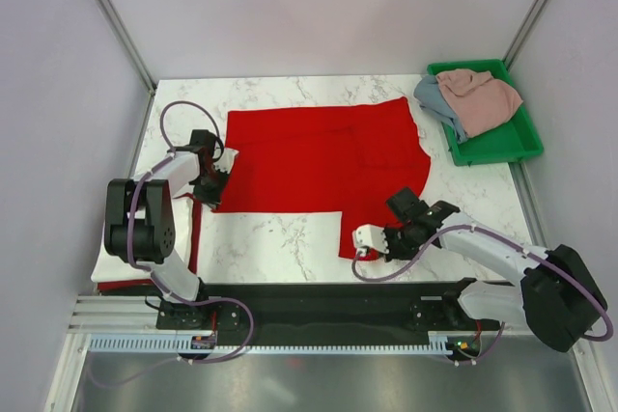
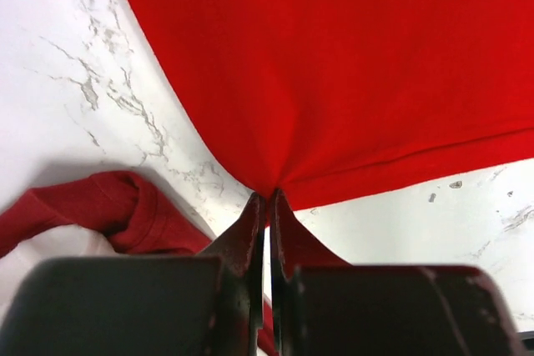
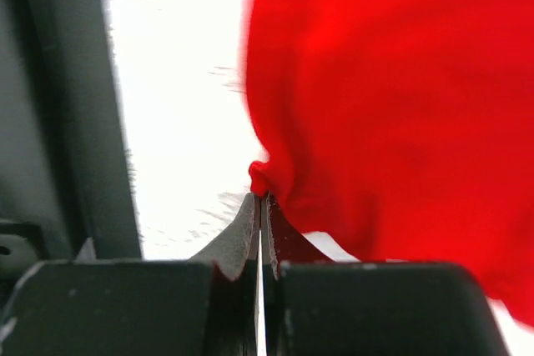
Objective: Fold and stack the t-shirts
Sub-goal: Fold the tshirt
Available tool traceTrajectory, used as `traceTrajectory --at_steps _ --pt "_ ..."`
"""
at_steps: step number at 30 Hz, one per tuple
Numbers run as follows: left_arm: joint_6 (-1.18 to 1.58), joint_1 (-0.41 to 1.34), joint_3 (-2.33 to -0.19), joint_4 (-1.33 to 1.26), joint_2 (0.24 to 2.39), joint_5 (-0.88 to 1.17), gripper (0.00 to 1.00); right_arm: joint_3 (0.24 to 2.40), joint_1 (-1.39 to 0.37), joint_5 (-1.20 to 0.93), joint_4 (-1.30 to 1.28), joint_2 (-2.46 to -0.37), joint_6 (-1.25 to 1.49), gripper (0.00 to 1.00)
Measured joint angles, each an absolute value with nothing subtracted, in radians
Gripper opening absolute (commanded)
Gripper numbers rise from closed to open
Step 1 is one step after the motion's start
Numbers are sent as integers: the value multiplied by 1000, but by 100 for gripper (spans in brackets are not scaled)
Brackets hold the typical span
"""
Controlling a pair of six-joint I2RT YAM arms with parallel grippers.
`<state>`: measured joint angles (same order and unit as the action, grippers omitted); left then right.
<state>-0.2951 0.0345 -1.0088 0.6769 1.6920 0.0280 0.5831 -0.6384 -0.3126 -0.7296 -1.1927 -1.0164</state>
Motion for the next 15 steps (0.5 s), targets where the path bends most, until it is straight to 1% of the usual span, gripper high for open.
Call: traceTrajectory --at_steps 9,15 --pt "-295 34 -1029 724 1690 59 2 813 -500 -224 -719 -1146 -834 0" --pt "-295 34 -1116 785 1652 81 2 989 -419 -148 -706 -1148 -768 0"
